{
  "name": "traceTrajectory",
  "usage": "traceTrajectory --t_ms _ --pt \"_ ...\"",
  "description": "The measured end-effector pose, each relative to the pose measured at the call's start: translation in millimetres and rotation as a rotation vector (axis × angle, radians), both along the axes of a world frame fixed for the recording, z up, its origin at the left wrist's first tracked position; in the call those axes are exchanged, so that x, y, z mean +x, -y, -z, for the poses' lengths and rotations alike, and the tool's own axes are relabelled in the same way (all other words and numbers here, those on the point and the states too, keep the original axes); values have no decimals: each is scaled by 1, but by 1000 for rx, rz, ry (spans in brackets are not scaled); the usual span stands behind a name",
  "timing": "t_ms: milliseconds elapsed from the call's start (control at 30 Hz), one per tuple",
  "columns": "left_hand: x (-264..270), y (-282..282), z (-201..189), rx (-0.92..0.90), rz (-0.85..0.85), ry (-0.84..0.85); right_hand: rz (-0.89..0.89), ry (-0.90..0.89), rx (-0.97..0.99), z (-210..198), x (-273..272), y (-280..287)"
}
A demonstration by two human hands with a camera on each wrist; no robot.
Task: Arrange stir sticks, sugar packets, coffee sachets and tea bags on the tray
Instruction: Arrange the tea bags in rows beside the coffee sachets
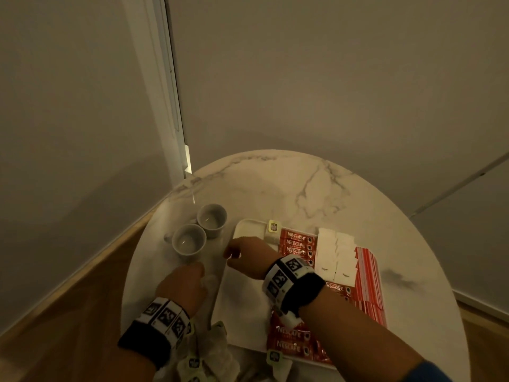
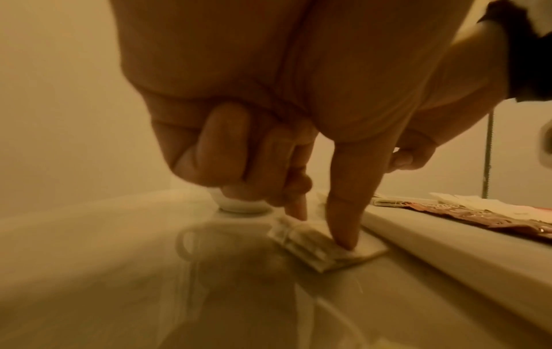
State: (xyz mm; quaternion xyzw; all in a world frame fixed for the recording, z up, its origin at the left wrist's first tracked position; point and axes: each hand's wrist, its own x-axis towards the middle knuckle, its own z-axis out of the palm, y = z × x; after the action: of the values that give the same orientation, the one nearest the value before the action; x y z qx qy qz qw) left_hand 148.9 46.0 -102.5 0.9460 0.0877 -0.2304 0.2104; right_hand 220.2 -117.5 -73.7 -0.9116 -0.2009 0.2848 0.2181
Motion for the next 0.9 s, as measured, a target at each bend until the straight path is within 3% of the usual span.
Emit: traceTrajectory --t_ms 167,267,400,533,600,767,900 --pt "-1 -3 6 -4 86 46 9 -30 34 -2 -13 6" --pt "0 -3 1 -99 5 96 73 -51 147 -8 -20 16" --pt "2 2 -24 -517 -222 123 92 -39 368 -26 -28 30" --pt "8 11 -46 -1307 -495 -126 204 -87 620 -50 -28 37" --pt "11 21 -54 -1473 -539 -223 263 -133 727 -62 -25 41" --pt "17 50 -65 -1650 -518 -401 235 -64 640 -79 -17 52" --pt "18 60 -62 -1503 -509 -264 269 22 453 -80 -3 59"
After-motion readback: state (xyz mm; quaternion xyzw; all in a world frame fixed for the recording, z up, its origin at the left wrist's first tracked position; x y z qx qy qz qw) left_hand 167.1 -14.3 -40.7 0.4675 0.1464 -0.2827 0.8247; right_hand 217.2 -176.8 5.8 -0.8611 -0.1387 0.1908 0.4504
